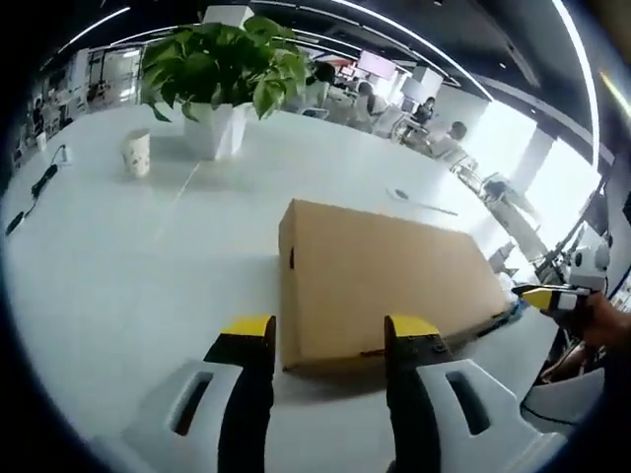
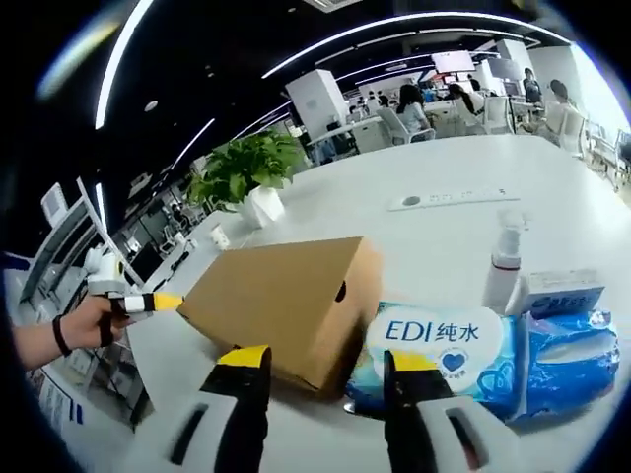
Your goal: Operate the shoe box by opening the lid, removing the specified soft item, and placing it in the target area until the item is outside and the box remains undamaged.
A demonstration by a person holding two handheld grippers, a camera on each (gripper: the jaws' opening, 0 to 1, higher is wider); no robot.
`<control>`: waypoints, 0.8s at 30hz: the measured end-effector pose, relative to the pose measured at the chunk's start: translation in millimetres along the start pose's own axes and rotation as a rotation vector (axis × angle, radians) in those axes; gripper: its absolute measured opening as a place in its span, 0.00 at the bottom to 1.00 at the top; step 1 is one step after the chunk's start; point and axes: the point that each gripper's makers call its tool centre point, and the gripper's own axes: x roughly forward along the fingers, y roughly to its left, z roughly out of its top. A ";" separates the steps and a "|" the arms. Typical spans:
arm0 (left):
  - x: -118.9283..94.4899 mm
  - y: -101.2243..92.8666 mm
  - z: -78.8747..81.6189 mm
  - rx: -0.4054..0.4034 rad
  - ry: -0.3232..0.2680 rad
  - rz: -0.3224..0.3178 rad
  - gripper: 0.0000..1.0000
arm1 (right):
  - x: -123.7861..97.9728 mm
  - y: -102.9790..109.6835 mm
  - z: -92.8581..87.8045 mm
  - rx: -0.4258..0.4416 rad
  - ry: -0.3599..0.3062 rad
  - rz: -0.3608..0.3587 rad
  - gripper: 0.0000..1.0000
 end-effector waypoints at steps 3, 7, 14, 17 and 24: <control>-8.8 -13.6 9.6 0.069 -0.055 -0.027 0.48 | -22.2 -15.5 7.8 -0.019 -0.055 -0.020 0.49; -21.1 -45.8 17.7 0.183 -0.109 -0.078 0.53 | -54.2 -36.5 13.7 -0.070 -0.098 -0.053 0.56; -33.2 -93.1 14.1 0.331 -0.152 -0.148 0.59 | -102.6 -61.9 8.4 -0.151 -0.141 -0.100 0.65; -35.2 -105.1 3.2 0.342 -0.139 -0.169 0.60 | -120.9 -73.6 1.2 -0.149 -0.151 -0.126 0.67; -41.2 -117.2 -25.2 0.333 -0.102 -0.198 0.64 | -155.6 -93.0 -14.6 -0.117 -0.175 -0.183 0.72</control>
